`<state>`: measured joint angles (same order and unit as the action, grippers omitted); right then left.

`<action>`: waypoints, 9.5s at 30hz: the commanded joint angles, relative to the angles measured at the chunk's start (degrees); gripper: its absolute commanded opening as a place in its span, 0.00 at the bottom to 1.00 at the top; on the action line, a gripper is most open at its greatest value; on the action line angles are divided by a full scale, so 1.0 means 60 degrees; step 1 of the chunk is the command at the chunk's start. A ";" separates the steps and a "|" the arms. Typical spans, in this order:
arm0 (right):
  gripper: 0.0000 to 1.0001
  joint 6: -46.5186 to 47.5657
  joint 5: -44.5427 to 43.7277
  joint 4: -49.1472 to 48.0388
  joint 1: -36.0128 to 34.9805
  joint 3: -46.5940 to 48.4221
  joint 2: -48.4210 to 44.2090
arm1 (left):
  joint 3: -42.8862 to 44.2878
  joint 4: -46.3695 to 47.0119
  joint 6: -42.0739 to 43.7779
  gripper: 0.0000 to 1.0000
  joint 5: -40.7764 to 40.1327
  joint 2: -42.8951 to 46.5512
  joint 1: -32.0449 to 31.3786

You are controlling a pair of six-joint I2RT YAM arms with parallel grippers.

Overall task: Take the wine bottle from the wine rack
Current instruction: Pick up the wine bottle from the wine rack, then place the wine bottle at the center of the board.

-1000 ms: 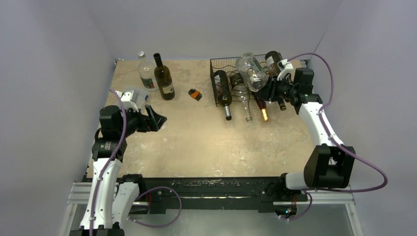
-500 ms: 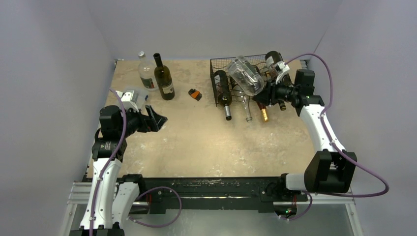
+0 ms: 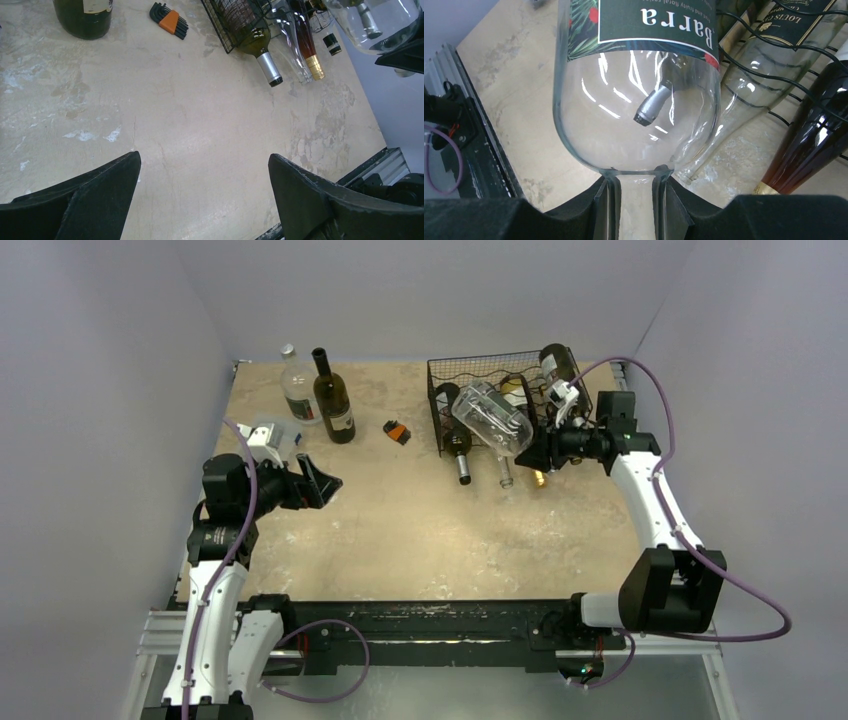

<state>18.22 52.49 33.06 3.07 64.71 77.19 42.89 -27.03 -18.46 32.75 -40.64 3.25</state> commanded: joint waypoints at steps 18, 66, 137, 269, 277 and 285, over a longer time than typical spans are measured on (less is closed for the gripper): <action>0.00 0.5671 0.0384 0.3085 0.0044 0.1242 -0.1266 | -0.0202 0.1396 -0.0644 1.00 0.2477 -0.0507 -0.0048; 0.00 1.5752 -0.4910 0.6181 -0.1282 0.0849 -0.2771 | -0.0508 0.5563 -0.3915 1.00 0.1401 -0.2557 -0.5842; 0.00 1.1646 -0.6123 0.7160 -0.4792 0.0833 -0.1877 | -0.1534 1.3869 0.2387 1.00 -0.2887 -0.7948 -1.1022; 0.58 0.5787 -0.4258 0.7116 -0.6765 0.3645 0.0077 | -0.2991 1.7269 0.3154 0.85 -0.6501 -1.1305 -1.1073; 0.64 0.4965 -0.3111 0.5763 -0.6075 0.2690 -0.0949 | -0.3427 1.7104 0.2641 0.94 -0.6246 -1.0381 -1.1073; 0.66 0.4988 -0.2298 0.5082 -0.4712 0.1495 -0.1830 | -0.3639 1.6804 0.2334 0.94 -0.6220 -0.9822 -1.1073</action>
<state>49.47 34.30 67.42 -26.85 76.93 68.77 22.41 72.60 -2.20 -5.15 -102.32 -63.44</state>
